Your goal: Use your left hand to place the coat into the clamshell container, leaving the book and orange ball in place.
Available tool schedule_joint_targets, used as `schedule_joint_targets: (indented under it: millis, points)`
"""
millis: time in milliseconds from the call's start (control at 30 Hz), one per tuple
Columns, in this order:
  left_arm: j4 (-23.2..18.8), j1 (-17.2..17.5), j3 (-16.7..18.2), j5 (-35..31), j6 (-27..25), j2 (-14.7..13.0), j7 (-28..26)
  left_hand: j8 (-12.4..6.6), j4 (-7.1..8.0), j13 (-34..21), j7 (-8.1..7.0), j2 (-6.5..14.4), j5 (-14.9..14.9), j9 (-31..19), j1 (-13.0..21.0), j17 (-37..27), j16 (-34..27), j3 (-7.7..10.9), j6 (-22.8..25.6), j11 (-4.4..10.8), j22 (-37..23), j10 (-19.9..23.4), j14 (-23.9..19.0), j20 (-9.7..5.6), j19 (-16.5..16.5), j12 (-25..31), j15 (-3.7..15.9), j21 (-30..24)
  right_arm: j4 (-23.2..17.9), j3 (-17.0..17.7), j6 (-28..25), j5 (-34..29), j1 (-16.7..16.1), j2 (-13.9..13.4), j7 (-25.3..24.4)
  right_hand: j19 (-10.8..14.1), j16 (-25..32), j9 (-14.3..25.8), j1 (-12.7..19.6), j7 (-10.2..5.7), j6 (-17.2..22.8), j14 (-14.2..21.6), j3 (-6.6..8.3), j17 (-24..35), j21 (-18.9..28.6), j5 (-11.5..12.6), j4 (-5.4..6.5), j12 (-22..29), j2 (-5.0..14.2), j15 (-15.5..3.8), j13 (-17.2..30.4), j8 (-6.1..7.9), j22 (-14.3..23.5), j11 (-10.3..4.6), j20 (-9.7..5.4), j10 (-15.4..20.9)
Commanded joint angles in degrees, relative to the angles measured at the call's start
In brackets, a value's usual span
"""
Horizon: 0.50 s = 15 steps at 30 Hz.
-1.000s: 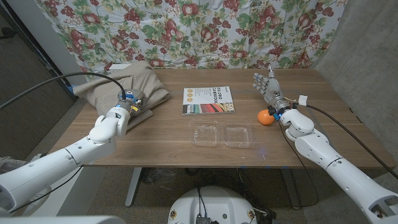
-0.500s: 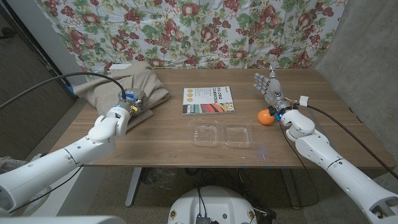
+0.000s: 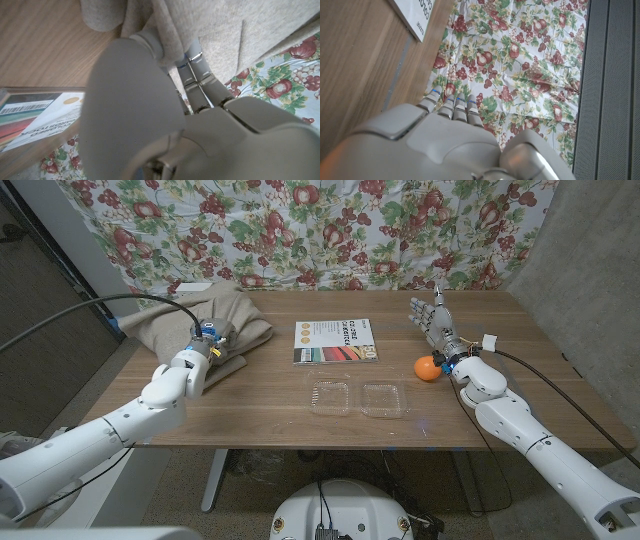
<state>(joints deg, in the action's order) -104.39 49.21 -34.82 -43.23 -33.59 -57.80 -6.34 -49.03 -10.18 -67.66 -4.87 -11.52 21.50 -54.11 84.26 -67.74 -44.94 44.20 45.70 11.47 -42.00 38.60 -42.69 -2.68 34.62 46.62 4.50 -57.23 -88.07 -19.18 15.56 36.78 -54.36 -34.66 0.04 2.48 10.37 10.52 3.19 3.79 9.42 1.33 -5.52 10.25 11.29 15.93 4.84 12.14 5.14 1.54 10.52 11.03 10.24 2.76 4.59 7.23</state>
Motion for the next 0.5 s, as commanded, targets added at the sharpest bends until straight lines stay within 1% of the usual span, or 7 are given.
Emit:
schedule_joint_targets:
  millis: [33,67,133,267,500]
  points:
    - [-1.45,-1.24,0.62,-1.05,0.2,0.72,-1.95,-0.33,0.0,0.02,0.5,4.28,0.92,-0.1,4.47,0.62,-0.51,-0.29,0.16,-0.38,-0.39,0.13,0.46,-10.36,1.64,0.36,3.38,0.93,0.52,-0.12,0.29,-0.09,0.24,0.44,-0.05,0.41,0.3,0.08,0.55,0.16,0.42,-0.1,0.38,0.19,0.23,-0.23,0.07,0.4,0.27,-0.02,0.23,0.06,0.2,-0.16,0.24,0.37]
    - [-1.86,-1.38,0.78,-1.19,-0.44,0.98,-1.71,-0.31,0.0,-0.03,0.57,4.25,0.97,-0.05,4.46,0.71,-0.53,-0.31,0.16,-0.57,-0.4,0.11,0.47,-10.35,1.72,0.41,3.39,1.02,0.56,-0.12,0.32,-0.1,0.25,0.49,-0.09,0.4,0.3,0.08,0.55,0.14,0.41,-0.1,0.38,0.19,0.23,-0.23,0.07,0.4,0.27,-0.01,0.23,0.05,0.2,-0.15,0.27,0.37]
    - [-2.23,-1.65,1.02,-1.56,0.27,0.69,-2.31,-0.33,0.01,0.21,0.63,4.22,1.09,-0.07,4.43,0.72,-0.73,-0.33,0.13,-0.67,-0.44,0.27,0.29,-10.36,1.84,0.38,3.35,1.24,0.66,-0.13,0.4,-0.12,0.29,0.57,-0.12,0.42,0.3,0.08,0.55,0.15,0.42,-0.1,0.38,0.19,0.23,-0.23,0.07,0.4,0.27,0.0,0.23,0.05,0.2,-0.16,0.25,0.37]
    - [-3.61,-2.03,1.83,-2.23,-0.55,1.02,-2.75,-0.43,0.01,0.34,0.54,4.13,1.39,-0.16,4.38,1.15,-0.79,-0.34,0.11,-0.66,-0.51,0.36,0.26,-10.34,2.16,0.46,3.32,1.73,0.91,-0.19,0.54,-0.18,0.46,0.76,-0.13,0.43,0.32,0.08,0.54,0.12,0.44,-0.04,0.39,0.19,0.23,-0.23,0.07,0.38,0.28,-0.04,0.23,0.05,0.2,-0.14,0.24,0.34]
    - [-5.38,-2.89,2.98,-3.39,0.43,0.75,-3.62,-0.48,0.02,0.49,0.76,3.92,1.84,0.03,4.23,1.83,-1.01,-0.51,0.31,-0.71,-0.81,0.51,-0.06,-10.36,2.76,0.64,3.51,2.39,1.28,-0.28,0.95,-0.31,0.64,1.1,-0.14,0.44,0.3,0.07,0.55,0.18,0.45,-0.08,0.41,0.19,0.23,-0.23,0.06,0.38,0.28,-0.06,0.23,0.03,0.2,-0.2,0.24,0.36]
